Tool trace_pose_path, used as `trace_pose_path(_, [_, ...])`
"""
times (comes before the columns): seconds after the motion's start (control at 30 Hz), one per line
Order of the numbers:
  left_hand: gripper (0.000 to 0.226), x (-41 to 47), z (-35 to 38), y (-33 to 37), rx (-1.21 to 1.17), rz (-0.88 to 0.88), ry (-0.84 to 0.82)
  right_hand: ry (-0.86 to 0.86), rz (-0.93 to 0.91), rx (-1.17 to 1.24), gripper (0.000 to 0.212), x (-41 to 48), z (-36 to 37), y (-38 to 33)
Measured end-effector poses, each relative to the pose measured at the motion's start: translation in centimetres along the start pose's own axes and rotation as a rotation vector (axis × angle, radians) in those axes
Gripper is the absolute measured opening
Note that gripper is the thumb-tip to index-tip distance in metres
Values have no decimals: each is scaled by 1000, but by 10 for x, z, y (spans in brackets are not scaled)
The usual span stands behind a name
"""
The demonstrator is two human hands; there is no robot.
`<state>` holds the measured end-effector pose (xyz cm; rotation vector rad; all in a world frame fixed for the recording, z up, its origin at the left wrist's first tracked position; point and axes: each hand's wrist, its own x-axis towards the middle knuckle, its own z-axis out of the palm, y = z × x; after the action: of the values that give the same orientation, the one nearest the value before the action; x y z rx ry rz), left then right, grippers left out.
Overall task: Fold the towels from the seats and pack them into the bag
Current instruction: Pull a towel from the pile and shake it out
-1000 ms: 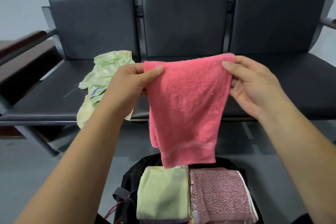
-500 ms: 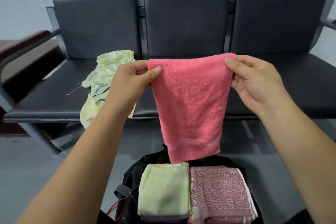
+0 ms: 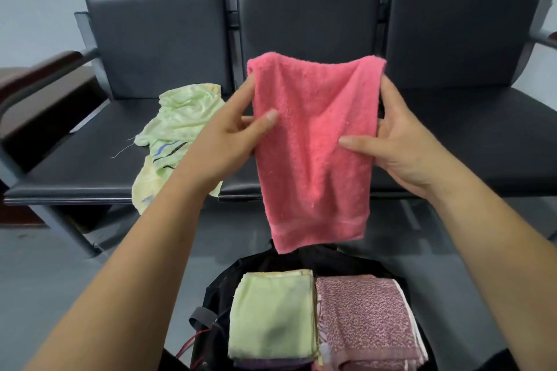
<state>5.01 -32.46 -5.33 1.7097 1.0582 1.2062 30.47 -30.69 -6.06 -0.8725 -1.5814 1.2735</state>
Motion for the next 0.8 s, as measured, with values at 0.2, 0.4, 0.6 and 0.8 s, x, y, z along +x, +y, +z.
trace_pose_path(0.2, [22,3,6,-11,50,-207,59,244,47,-12,65,4,5,9])
trace_pose_path(0.4, [10,8,10,-10,-275,-328,178,-3,135,-4,38,2,4,2])
trace_pose_path(0.6, [42,-1,-6,2,288,-129,-243,-40,60,-654,26,-3,-2,-8])
trace_pose_path(0.8, [8,2,1,-6,409,-42,-94,66,-44,-461,5,-2,0,-7])
